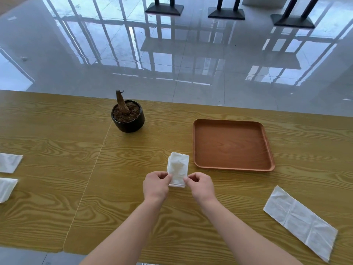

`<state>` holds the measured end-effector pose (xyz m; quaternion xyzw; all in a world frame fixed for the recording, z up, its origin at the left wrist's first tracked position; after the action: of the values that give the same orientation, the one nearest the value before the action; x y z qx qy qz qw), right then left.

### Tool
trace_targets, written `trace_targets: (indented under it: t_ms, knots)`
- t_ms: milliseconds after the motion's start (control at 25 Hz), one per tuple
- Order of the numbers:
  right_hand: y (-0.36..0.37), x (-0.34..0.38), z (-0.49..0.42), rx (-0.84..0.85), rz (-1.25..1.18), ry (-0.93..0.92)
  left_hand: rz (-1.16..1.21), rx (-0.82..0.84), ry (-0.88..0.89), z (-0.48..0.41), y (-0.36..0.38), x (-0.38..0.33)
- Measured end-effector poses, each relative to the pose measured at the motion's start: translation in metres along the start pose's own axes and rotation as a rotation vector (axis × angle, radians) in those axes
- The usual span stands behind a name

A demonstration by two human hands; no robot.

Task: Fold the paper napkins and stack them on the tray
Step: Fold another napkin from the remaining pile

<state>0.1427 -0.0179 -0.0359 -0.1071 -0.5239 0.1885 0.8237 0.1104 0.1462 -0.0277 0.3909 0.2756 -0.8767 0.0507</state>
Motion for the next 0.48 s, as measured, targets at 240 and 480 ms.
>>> trace_targets:
  t_ms: [240, 480]
  knots:
    - [0.01, -0.004, -0.012, -0.004, 0.046, 0.043, -0.105, -0.01, -0.001, -0.018, 0.0, 0.009]
    - [0.011, -0.006, -0.012, 0.029, 0.145, 0.028, -0.208, -0.017, 0.023, -0.021, 0.0, 0.012]
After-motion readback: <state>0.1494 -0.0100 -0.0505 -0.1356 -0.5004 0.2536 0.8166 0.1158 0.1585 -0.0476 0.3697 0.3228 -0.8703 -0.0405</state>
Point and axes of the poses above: each hand's wrist, its own z-axis away from the middle knuckle, its own y-axis out of the palm, x = y × z, the point moved 3 cm from there along -z, towards the middle knuckle, and after that the axes turned 5 degrees about -y, right-handed, at the moved point
